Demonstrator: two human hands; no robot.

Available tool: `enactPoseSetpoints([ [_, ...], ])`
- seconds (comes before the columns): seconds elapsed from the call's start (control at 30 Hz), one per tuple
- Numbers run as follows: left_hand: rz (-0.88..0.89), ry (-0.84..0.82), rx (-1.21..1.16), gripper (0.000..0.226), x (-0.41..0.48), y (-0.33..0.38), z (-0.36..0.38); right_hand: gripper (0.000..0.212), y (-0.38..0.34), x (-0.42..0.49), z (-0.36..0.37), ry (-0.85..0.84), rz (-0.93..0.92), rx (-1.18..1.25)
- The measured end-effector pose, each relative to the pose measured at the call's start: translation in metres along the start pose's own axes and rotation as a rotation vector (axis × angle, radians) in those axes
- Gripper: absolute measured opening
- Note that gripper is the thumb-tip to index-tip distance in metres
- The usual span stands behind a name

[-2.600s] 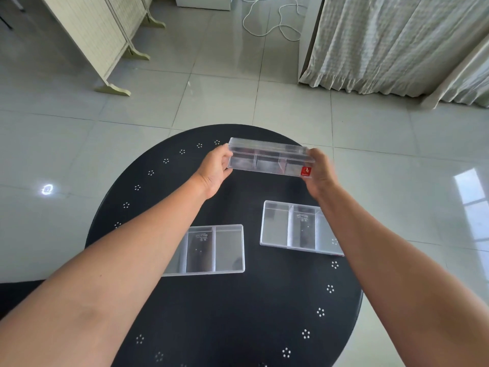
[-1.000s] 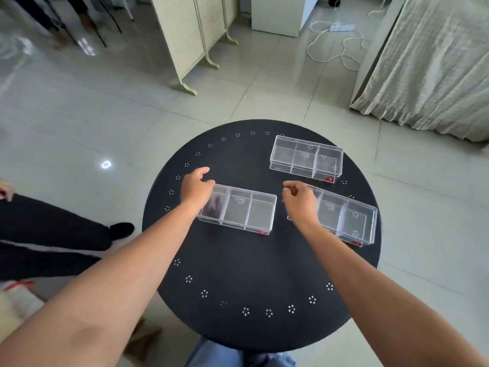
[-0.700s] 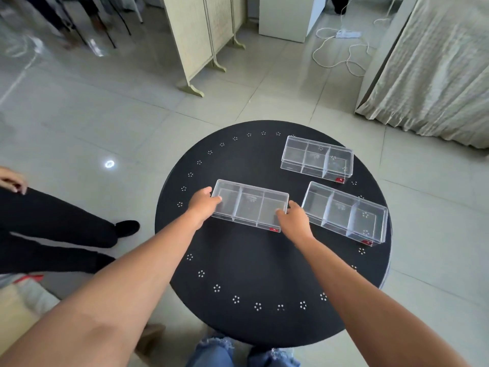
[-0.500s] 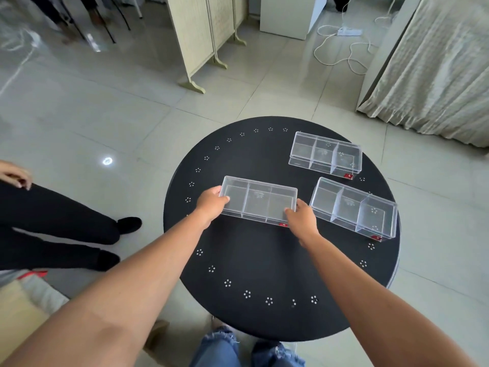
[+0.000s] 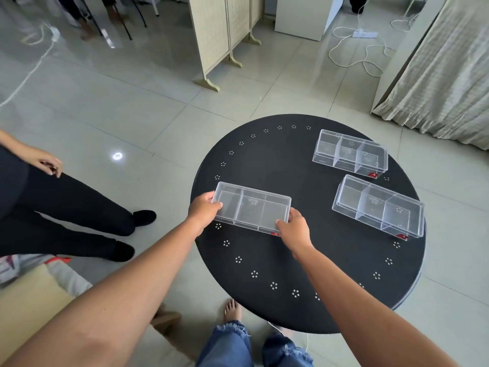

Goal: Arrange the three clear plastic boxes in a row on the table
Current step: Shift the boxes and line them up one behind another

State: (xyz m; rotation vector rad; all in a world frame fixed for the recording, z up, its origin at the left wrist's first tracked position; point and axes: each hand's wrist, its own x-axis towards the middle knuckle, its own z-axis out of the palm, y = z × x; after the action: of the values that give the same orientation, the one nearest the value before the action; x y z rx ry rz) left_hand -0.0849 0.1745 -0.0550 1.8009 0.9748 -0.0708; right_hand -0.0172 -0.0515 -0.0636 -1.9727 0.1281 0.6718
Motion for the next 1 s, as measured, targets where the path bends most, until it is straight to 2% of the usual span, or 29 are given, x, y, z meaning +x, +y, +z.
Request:
enactPoseSetpoints([
  [0.13,-0.038,0.028,-0.019,0.028,0.0,-0.013,-0.015,0.04,0.001,-0.006,0.014,-0.01,-0.002,0.007],
  [0.27,-0.073,0.038,-0.023,0.041,0.006,-0.024,-0.022,0.046,0.003,-0.009,0.02,-0.01,0.017,0.02],
  [0.43,-0.093,0.033,-0.034,0.043,0.004,-0.028,-0.026,0.066,0.001,-0.012,0.024,-0.006,0.005,0.015],
  [0.73,-0.081,0.03,0.029,0.046,0.003,-0.024,-0.023,0.066,-0.002,-0.014,0.019,-0.017,-0.015,-0.04],
  [0.87,-0.054,0.099,0.18,0.06,-0.003,-0.008,-0.018,0.074,-0.002,-0.013,0.013,-0.012,-0.007,-0.061],
  [1.0,0.104,0.204,0.257,0.051,-0.005,0.024,-0.006,0.066,-0.008,-0.006,-0.008,0.075,-0.041,-0.076],
])
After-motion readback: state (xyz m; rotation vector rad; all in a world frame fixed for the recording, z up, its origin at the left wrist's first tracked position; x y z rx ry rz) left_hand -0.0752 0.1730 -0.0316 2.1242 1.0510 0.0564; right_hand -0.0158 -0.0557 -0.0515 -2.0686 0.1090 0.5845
